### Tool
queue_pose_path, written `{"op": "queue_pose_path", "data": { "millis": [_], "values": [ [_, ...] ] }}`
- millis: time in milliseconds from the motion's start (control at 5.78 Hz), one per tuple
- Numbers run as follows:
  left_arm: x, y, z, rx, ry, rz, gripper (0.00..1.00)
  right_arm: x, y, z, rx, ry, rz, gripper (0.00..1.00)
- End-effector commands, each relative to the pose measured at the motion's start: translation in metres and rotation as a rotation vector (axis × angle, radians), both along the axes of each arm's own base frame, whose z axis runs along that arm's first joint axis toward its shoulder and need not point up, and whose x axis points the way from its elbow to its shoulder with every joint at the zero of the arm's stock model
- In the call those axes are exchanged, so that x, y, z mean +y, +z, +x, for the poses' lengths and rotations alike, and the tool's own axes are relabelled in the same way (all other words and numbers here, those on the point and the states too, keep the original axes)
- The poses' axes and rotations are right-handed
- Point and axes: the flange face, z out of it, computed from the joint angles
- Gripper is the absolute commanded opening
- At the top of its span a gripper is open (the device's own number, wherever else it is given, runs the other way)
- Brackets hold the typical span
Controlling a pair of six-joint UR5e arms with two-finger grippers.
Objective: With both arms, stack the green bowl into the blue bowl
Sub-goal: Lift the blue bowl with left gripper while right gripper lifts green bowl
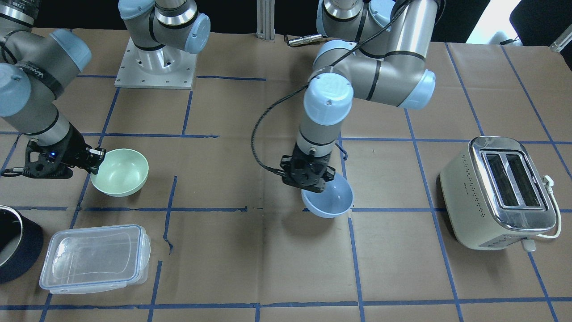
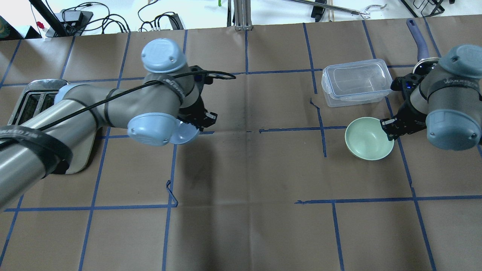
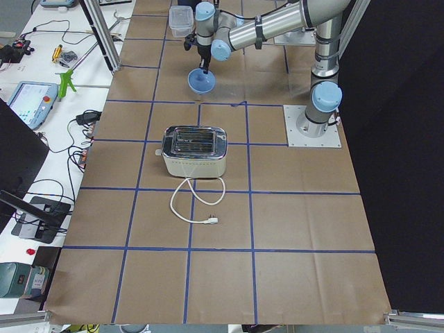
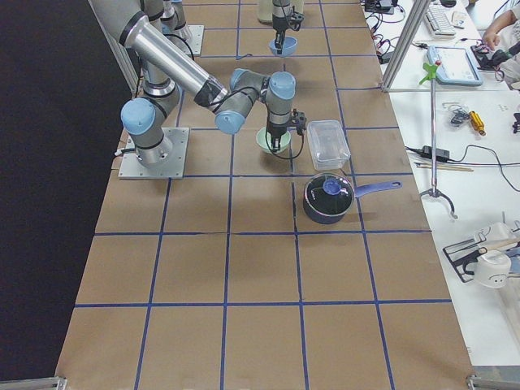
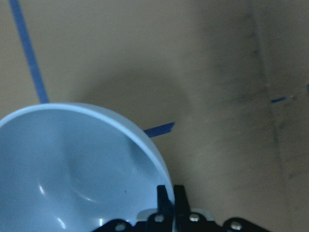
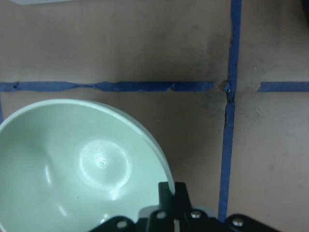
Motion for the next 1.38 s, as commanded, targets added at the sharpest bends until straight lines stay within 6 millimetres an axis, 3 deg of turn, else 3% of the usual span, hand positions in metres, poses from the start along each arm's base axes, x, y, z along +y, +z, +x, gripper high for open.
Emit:
{"op": "queue_pose_path", "data": {
  "millis": [0,173,346,519,692,865,1038,1212],
  "values": [
    [0.002,-0.015,-0.087,0.003,-0.094,-0.02,0.03,-0.017,0.09,0.001,-0.081,-0.007,0.048,0.08],
    [0.012,-0.03,-0.107,-0.011,-0.139,0.0,0.03,-0.022,0.14,0.001,-0.087,-0.004,0.05,0.08],
    [0.014,-0.039,-0.107,-0.017,-0.141,0.013,0.15,-0.025,0.169,0.005,-0.088,0.006,0.048,0.08],
    [0.013,-0.045,-0.107,-0.02,-0.14,0.021,0.34,-0.026,0.171,0.007,-0.087,0.009,0.047,0.08],
    [0.011,-0.016,-0.105,-0.019,-0.133,-0.009,0.97,-0.028,0.166,0.007,-0.091,0.011,0.054,0.08],
    [0.022,0.027,-0.09,-0.032,-0.122,-0.002,0.98,-0.03,0.164,0.01,-0.093,0.015,0.055,0.08],
    [0.021,0.071,-0.046,-0.043,-0.079,0.035,0.98,-0.032,0.161,0.022,-0.091,0.007,0.058,0.08],
    [0.011,0.115,0.012,-0.038,0.002,0.044,0.98,-0.038,0.151,0.056,-0.086,-0.008,0.076,0.08]
  ]
}}
